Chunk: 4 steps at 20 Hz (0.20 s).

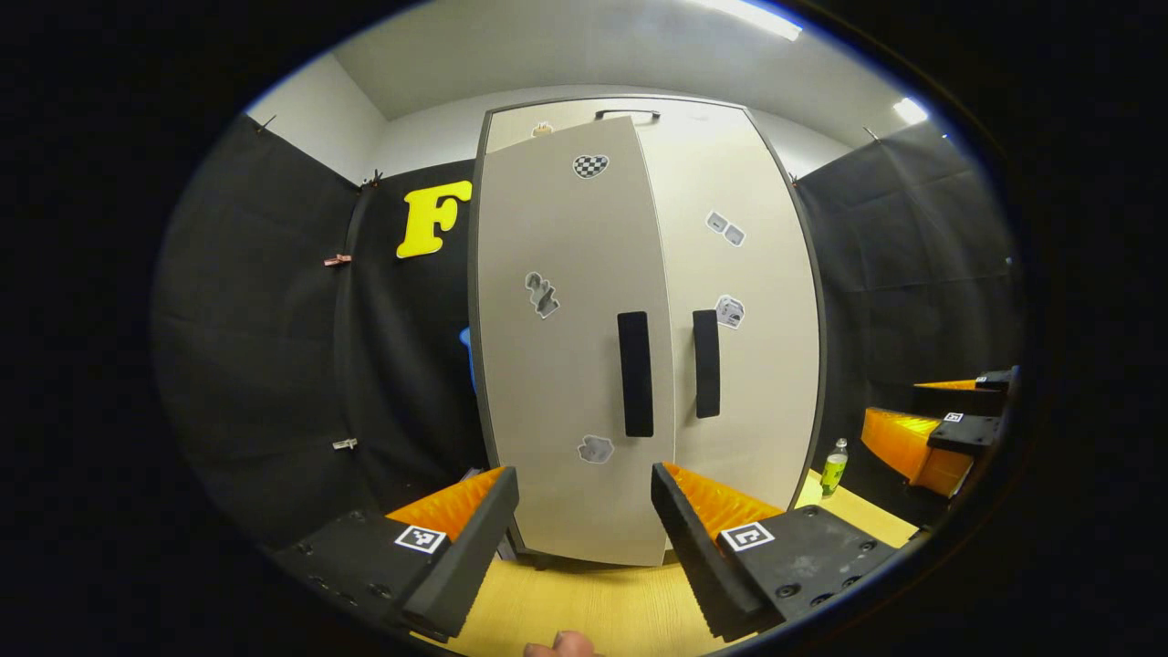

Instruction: Grab one shoe with the right hand and put it into the shoe cabinet, grab the other shoe with the left hand and put it into the shoe cabinet; then close the right door with the right hand and the left door with the left hand.

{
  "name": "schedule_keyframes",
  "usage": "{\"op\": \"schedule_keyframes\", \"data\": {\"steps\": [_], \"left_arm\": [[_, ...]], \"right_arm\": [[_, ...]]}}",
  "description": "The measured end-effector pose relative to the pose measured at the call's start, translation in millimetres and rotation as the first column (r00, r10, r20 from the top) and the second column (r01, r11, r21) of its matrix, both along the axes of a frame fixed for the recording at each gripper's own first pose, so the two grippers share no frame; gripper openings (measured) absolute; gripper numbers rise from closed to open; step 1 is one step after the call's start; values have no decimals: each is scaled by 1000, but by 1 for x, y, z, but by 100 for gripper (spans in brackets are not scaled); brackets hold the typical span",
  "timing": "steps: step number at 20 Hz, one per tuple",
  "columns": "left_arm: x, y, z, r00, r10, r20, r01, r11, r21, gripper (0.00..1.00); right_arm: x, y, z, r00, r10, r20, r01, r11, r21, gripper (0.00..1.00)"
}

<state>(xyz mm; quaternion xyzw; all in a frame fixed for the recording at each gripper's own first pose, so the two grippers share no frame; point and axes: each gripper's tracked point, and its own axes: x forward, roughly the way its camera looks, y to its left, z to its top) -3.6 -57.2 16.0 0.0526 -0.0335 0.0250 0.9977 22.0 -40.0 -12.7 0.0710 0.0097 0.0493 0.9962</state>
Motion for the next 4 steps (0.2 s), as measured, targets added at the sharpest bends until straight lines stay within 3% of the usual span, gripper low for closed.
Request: {"op": "schedule_keyframes", "data": {"steps": [4], "left_arm": [[-4, -3, 1, 1000, -7, -1, 7, 1000, 0, 93]], "right_arm": [[-3, -2, -2, 1000, -3, -6, 3, 1000, 0, 98]]}}
